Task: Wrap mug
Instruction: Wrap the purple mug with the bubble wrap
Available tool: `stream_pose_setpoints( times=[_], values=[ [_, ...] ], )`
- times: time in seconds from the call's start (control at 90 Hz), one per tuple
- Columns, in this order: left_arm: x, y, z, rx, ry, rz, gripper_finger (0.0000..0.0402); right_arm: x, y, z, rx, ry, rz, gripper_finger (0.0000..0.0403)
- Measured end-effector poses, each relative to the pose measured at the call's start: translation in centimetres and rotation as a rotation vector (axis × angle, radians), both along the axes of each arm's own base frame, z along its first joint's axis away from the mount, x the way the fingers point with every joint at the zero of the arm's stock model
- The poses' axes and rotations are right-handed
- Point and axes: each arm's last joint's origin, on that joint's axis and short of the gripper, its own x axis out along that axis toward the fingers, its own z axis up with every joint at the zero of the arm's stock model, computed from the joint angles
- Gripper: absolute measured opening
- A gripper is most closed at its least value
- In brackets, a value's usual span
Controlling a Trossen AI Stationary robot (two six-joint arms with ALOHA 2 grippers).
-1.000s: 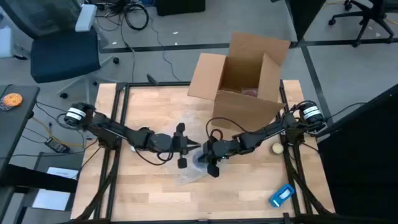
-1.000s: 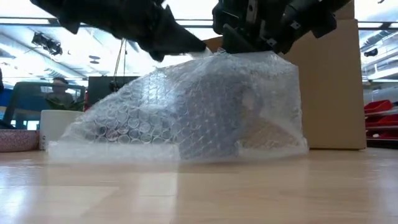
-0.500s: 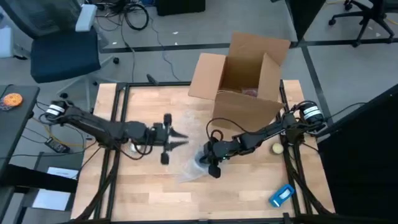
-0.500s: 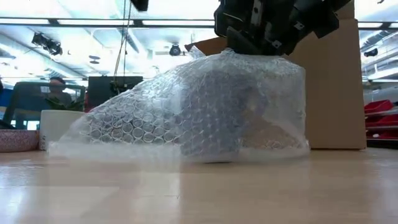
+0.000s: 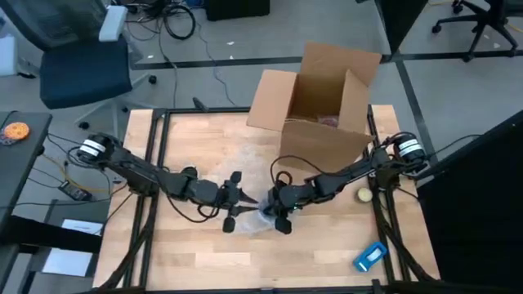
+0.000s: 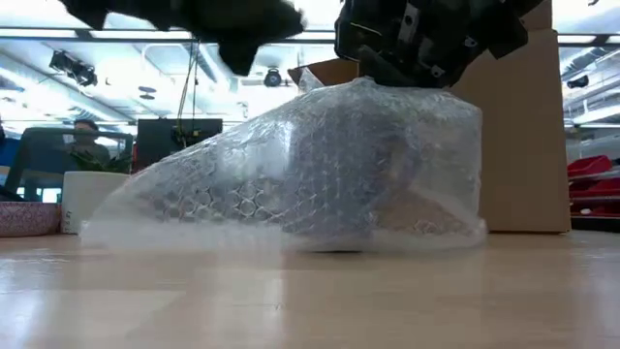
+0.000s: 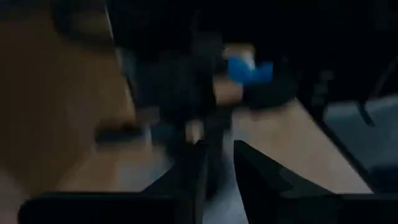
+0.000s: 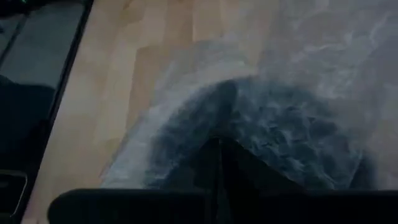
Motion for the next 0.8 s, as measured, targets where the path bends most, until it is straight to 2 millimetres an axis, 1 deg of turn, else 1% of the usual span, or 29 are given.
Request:
stream_pose_setpoints(
  times=[0.067,0.156,0.222,0.278,0.344,0.411,0.522,0.589,0.633,0.8],
  values=[
    [-1.4,-0.2,0.5,-0.006,0.06,-0.009,0.0062,-0.2,0.3,0.2,-0.03,0.065,0.016,0.0],
    [-3.3,-0.4,1.1,0.002,0.13,0.021,0.0062,-0.2,0.6,0.7,-0.069,0.116,0.038,0.0],
    [-4.2,-0.5,1.1,0.013,0.161,0.077,0.0062,0.1,0.7,1.3,-0.09,0.111,0.057,0.0],
    [-4.6,-0.7,0.8,0.011,0.162,0.116,0.0062,0.4,0.7,1.7,-0.104,0.088,0.067,0.0],
    [-4.9,-0.9,-0.3,-0.017,0.168,0.137,0.0062,0.6,0.4,1.9,-0.117,0.074,0.073,0.0],
    [-4.9,-1.0,-2.1,-0.046,0.184,0.144,0.0062,0.7,0.1,1.8,-0.117,0.079,0.077,0.0],
    [-4.9,-1.1,-4.8,-0.096,0.183,0.166,0.0062,1.1,-0.2,1.2,-0.093,0.094,0.1,0.0],
    [-4.7,-1.2,-6.2,-0.12,0.165,0.166,0.0062,1.7,-0.3,0.6,-0.077,0.104,0.112,0.0],
    [-4.4,-1.2,-6.9,-0.126,0.152,0.167,0.0062,2.1,-0.2,0.2,-0.075,0.122,0.117,0.0],
    [-2.4,-1.3,-9.3,-0.106,0.143,0.153,0.0062,4.7,0.4,-0.1,-0.109,0.202,0.169,0.0]
  ],
)
